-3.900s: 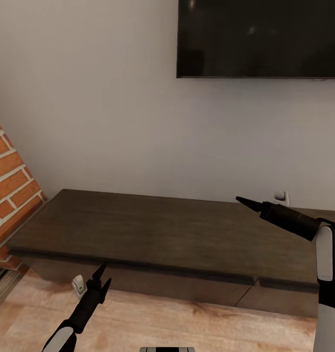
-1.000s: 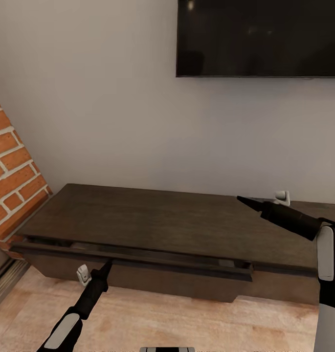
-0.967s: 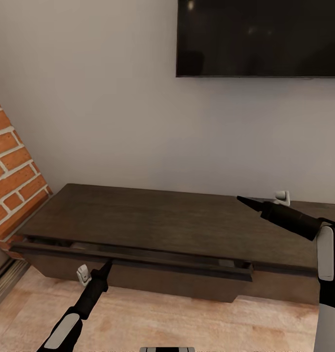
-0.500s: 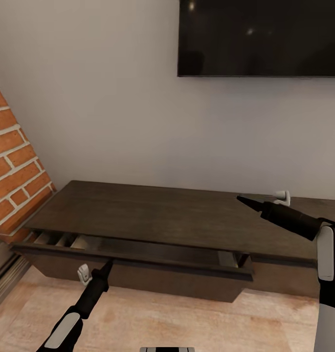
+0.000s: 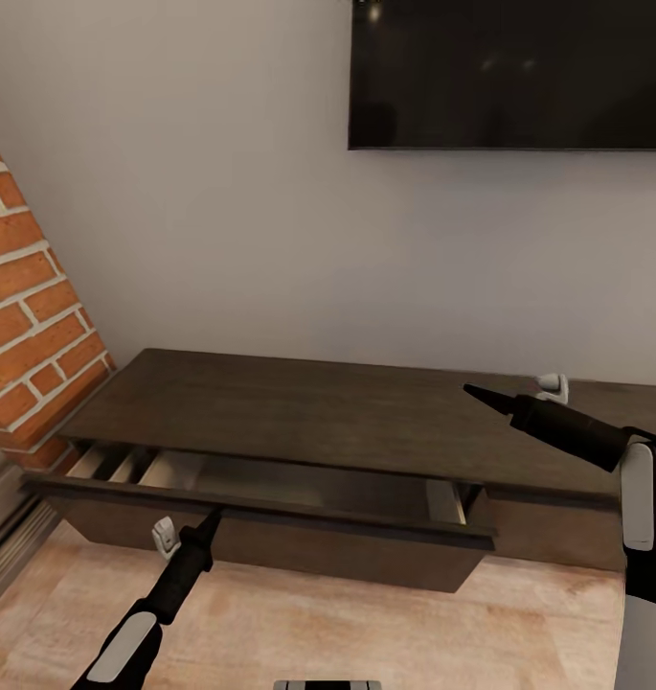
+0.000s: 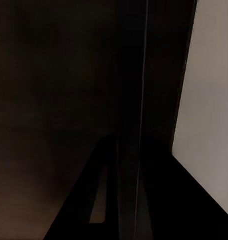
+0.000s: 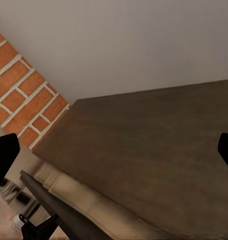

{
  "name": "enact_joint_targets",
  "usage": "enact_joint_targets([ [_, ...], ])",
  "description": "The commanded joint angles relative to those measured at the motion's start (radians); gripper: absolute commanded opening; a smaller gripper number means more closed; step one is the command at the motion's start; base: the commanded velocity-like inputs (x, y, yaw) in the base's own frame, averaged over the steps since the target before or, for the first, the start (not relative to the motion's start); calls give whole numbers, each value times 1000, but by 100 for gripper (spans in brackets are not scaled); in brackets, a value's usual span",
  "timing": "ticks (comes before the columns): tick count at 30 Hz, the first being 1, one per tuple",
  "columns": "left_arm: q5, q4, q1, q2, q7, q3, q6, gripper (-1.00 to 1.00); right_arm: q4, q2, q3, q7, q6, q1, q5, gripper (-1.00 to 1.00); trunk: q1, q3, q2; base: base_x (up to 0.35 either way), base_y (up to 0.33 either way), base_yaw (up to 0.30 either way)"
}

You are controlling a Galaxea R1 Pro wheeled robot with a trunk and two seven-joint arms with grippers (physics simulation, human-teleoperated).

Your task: Place each of the two pumpkins and all three candles from the living room inside a cabinet in the living room (use any cabinet), then make sure every cabinet is closed, and position the cauldron so it is next to a table in the living room.

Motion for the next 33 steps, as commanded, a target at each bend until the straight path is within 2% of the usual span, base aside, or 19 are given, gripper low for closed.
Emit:
enact_joint_targets([
  [1,4,-2,-1,0,-27,-44,14,-100,0,0,-1,6,3,-1,3,100,-1,-1,0,-276,0,0],
  [33,5,-2,-1,-1,-30,-44,14,-100,0,0,-1,6,3,-1,3,100,-1,-1,0,-119,24,0],
])
